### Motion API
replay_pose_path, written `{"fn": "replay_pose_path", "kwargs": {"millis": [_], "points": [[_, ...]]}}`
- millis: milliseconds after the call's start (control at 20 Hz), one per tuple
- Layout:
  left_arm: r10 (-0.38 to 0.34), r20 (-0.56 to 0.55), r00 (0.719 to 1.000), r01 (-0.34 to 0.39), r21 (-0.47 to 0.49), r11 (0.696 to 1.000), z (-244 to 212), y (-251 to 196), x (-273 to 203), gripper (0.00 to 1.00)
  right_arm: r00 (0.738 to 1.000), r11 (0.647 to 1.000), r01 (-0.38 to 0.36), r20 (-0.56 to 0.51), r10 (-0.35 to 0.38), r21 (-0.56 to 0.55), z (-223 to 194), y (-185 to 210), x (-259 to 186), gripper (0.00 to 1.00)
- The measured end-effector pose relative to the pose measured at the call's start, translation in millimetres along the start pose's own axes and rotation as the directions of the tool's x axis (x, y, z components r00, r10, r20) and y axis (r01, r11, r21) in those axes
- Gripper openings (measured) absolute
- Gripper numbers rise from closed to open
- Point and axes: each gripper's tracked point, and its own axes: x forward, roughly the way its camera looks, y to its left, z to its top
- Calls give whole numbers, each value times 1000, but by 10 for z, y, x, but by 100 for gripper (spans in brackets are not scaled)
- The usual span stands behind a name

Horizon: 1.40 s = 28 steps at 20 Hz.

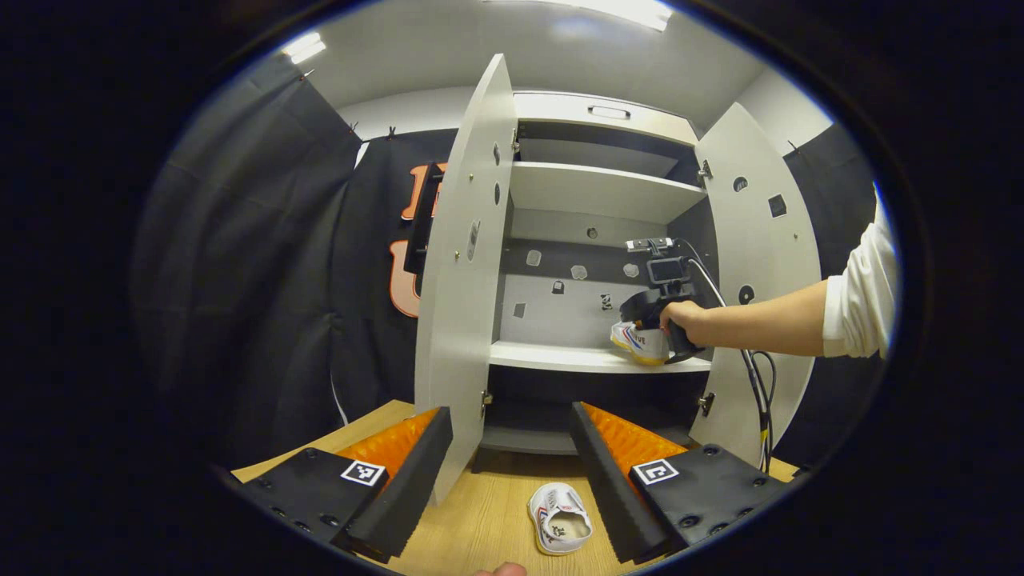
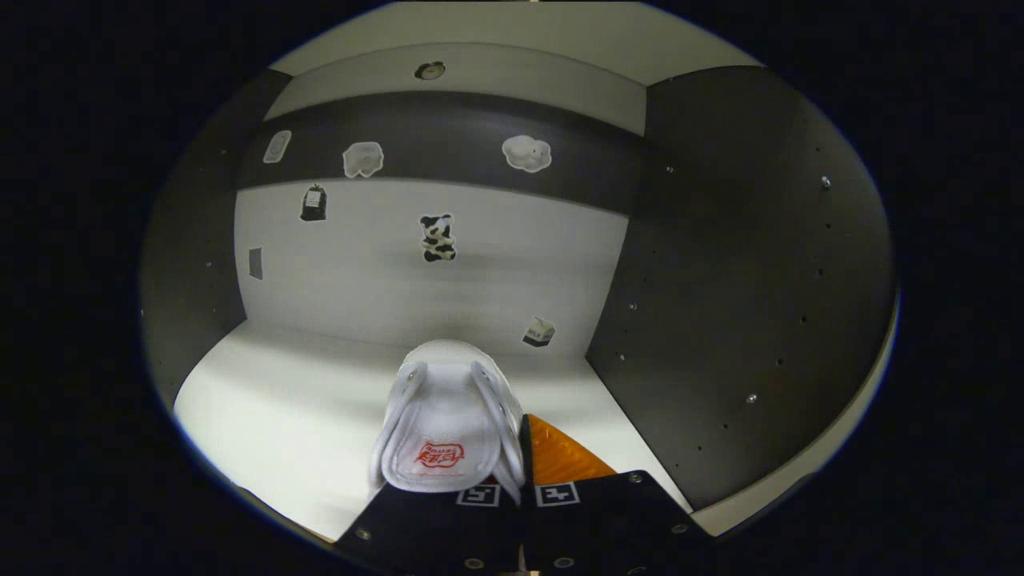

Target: Grab one shoe with the right hand and put it into the shoe cabinet, grab the other shoe with the left hand and put it into the shoe cabinet; then close the right door with the right hand and the left door with the left hand.

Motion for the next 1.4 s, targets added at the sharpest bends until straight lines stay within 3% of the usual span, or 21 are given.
{"fn": "replay_pose_path", "kwargs": {"millis": [150,250,400,550,600,750,950,1100,1200,1400], "points": [[15,-2,1000,-15,-8,1000,-7,75,44,96,998,1000,-23,-53,23,5,-101,53,80,7],[14,1,1000,-14,-2,1000,-3,78,91,96,998,999,-32,-47,32,2,-82,72,57,13],[-7,10,1000,6,5,1000,12,21,145,99,997,998,-65,-32,65,-6,-32,92,-90,18],[-43,12,999,43,2,999,4,-105,182,96,994,994,-107,-18,107,-20,-14,66,-343,17],[-56,13,998,56,2,998,0,-154,197,96,992,992,-124,-5,124,-17,0,57,-445,22],[-98,15,995,98,5,995,5,-307,236,97,982,986,-169,87,169,-13,160,-6,-857,21],[-144,15,989,144,-2,990,3,-472,279,99,940,969,-247,237,244,-18,336,-87,-1604,30],[-159,7,987,159,-11,987,-14,-544,299,96,904,954,-297,330,271,30,336,-237,-2103,57],[-164,0,986,164,-8,986,-34,-575,303,99,883,946,-322,375,282,45,225,-353,-2412,70],[-173,-15,985,173,5,985,-102,-640,297,99,853,928,-361,436,288,95,-226,-544,-2870,84]]}}
